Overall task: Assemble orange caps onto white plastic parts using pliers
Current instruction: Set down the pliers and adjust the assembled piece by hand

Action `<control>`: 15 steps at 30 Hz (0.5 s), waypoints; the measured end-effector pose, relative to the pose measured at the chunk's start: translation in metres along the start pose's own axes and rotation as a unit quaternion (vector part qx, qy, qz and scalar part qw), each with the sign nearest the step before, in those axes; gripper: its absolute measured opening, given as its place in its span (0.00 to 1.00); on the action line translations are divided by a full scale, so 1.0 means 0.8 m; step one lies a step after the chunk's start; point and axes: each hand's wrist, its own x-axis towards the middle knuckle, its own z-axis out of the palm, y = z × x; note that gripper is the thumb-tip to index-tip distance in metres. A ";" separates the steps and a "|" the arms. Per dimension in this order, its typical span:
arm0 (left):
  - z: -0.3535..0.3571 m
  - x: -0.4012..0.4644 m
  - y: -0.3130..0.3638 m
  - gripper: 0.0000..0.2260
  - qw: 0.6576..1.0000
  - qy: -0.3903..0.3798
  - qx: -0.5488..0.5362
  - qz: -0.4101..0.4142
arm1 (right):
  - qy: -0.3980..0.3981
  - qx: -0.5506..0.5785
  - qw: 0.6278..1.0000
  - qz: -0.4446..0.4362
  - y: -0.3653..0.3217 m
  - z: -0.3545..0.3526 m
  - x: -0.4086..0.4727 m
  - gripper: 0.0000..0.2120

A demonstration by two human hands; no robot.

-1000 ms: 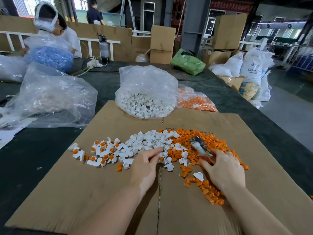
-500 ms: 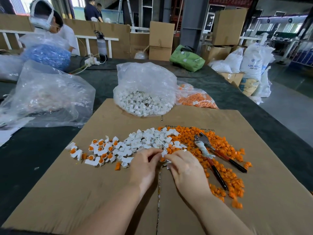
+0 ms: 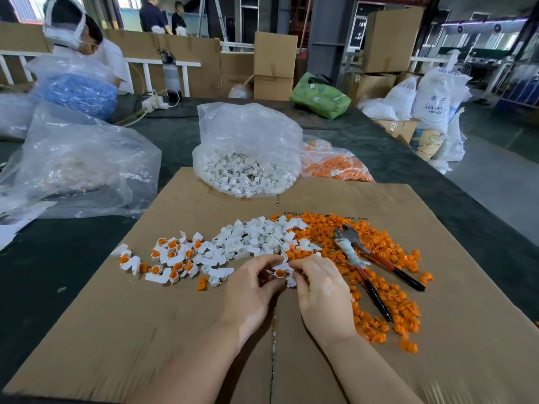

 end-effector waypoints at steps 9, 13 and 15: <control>0.001 -0.001 -0.001 0.13 1.000 0.004 0.015 0.011 | -0.013 -0.003 0.999 -0.043 -0.002 -0.002 -0.002 0.07; 0.004 -0.003 -0.001 0.15 0.999 0.019 0.038 0.024 | -0.011 -0.010 0.999 -0.042 -0.003 -0.001 -0.001 0.05; 0.004 -0.003 -0.001 0.14 0.998 0.024 0.042 0.037 | -0.008 -0.001 0.999 -0.036 -0.004 -0.002 -0.001 0.03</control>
